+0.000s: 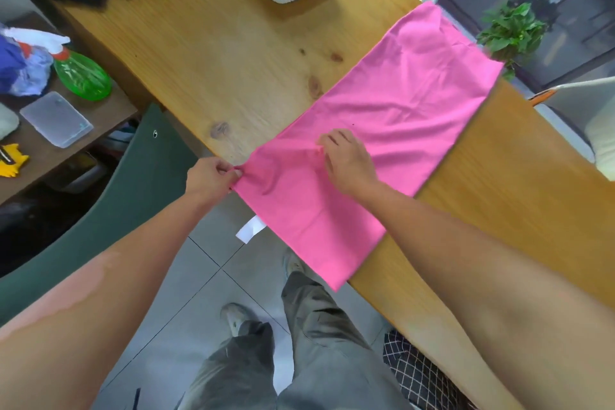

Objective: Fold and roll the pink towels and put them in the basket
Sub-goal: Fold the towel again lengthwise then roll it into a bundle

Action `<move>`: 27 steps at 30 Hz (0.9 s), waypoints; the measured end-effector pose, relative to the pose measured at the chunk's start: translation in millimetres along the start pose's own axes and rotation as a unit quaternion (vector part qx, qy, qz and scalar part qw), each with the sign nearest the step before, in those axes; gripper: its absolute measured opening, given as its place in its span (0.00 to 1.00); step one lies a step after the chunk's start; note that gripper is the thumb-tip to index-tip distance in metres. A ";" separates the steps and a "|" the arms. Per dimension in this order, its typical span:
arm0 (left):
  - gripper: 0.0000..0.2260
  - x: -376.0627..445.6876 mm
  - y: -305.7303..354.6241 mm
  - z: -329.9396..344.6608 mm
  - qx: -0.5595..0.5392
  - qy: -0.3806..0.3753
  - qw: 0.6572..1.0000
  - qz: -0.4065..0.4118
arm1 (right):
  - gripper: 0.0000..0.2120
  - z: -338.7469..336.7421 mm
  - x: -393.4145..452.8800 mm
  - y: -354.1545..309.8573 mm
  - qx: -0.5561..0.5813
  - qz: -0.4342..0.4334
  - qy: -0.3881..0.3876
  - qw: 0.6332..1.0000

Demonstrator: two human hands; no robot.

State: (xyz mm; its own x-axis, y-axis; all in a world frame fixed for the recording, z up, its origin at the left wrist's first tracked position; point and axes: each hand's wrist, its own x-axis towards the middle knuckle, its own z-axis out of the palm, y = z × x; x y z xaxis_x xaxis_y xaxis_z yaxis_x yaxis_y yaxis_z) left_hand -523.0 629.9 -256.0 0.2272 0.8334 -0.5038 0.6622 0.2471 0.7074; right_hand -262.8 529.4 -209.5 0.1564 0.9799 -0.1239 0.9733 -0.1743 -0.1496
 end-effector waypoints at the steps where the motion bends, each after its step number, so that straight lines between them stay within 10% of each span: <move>1: 0.06 0.3 2.2 -1.0 0.014 -0.001 1.000 -0.005 | 0.27 -6.2 21.3 9.4 -0.010 -0.032 -0.013 0.999; 27: 0.05 -1.2 14.8 5.5 0.063 0.007 0.993 -0.105 | 0.05 -21.0 192.1 101.6 -0.083 -0.217 -0.073 0.970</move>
State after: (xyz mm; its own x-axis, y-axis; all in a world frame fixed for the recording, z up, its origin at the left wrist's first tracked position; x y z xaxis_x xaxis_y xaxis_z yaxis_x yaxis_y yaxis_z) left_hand -509.6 629.8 -247.6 0.0657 0.7777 -0.6252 0.7779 0.3525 0.5202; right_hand -130.3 702.0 -227.9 -0.2876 0.9314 -0.2231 0.9577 0.2812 -0.0609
